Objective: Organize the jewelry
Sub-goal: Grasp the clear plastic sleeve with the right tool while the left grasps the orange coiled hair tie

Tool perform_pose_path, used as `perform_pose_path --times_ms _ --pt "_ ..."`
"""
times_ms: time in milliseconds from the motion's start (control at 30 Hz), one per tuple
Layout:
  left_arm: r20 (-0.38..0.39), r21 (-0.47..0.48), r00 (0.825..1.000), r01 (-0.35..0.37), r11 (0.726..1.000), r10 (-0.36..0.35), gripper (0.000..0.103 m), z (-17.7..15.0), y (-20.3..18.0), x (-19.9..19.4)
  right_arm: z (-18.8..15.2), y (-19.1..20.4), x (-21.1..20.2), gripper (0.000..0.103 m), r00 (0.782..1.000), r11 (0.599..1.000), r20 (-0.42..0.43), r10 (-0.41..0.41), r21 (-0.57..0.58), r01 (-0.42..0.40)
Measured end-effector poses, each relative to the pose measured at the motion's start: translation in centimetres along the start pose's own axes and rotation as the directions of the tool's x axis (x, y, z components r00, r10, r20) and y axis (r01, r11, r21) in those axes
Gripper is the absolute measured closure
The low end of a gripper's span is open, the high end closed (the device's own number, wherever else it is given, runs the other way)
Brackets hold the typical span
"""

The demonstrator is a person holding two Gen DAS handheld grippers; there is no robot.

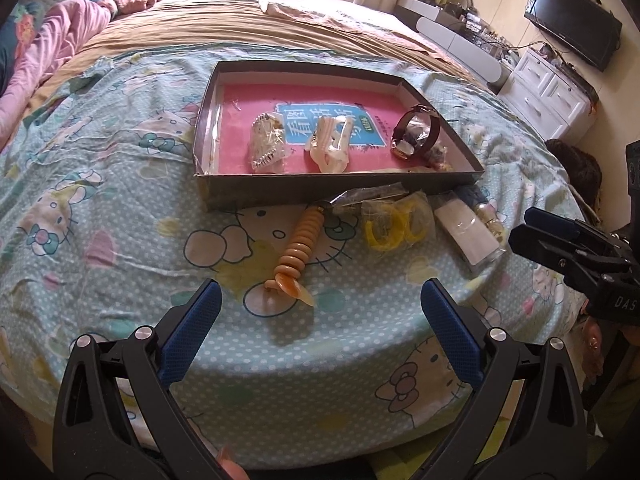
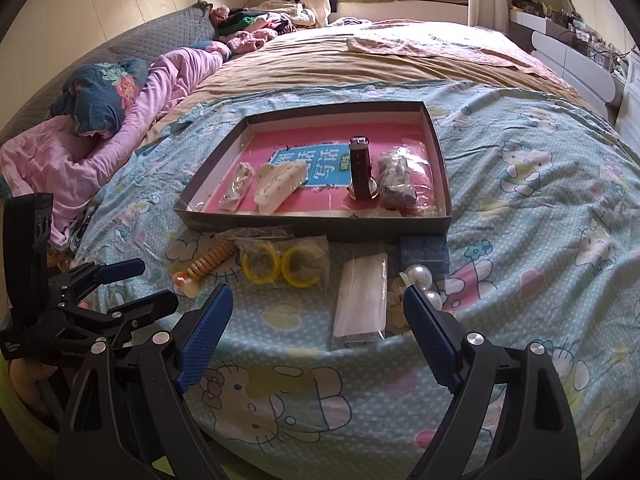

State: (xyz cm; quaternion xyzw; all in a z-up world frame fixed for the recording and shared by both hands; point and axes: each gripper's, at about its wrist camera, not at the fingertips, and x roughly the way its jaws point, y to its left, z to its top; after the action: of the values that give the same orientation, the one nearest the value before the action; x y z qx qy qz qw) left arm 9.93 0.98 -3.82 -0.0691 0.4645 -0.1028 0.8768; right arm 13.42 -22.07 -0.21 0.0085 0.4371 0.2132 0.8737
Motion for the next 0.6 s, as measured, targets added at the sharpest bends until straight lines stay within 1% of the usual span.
perform_pose_path --times_ms 133,167,233,333,400,500,600 --pt "-0.001 -0.005 1.000 -0.009 1.000 0.009 0.011 0.0 0.5 0.4 -0.2 0.0 0.7 0.020 1.000 1.000 -0.019 -0.007 0.003 0.007" --pt "0.002 -0.007 1.000 -0.013 1.000 0.013 0.016 0.0 0.7 0.5 -0.2 0.0 0.9 0.021 1.000 1.000 -0.027 -0.009 0.001 0.009" --pt "0.003 -0.018 1.000 -0.014 1.000 0.014 0.021 0.1 1.2 0.7 -0.3 0.2 1.3 0.022 0.999 1.000 -0.037 -0.014 -0.006 0.014" --pt "-0.005 -0.025 1.000 -0.008 1.000 0.008 0.026 0.1 1.6 1.0 -0.2 0.2 1.9 0.022 0.999 1.000 -0.049 -0.024 -0.007 0.023" --pt "-0.007 -0.022 1.000 -0.006 1.000 0.006 0.027 0.1 1.7 1.1 -0.2 0.1 2.3 0.024 0.998 0.999 -0.056 -0.032 -0.009 0.032" --pt "-0.009 -0.022 1.000 -0.002 1.000 0.001 0.028 0.2 1.7 1.2 -0.3 0.0 3.0 0.030 0.996 0.999 -0.075 -0.045 -0.011 0.045" --pt "-0.016 -0.017 1.000 0.000 1.000 0.000 0.034 0.3 1.8 1.5 -0.5 0.0 3.9 0.035 0.994 0.998 -0.095 -0.058 -0.023 0.056"
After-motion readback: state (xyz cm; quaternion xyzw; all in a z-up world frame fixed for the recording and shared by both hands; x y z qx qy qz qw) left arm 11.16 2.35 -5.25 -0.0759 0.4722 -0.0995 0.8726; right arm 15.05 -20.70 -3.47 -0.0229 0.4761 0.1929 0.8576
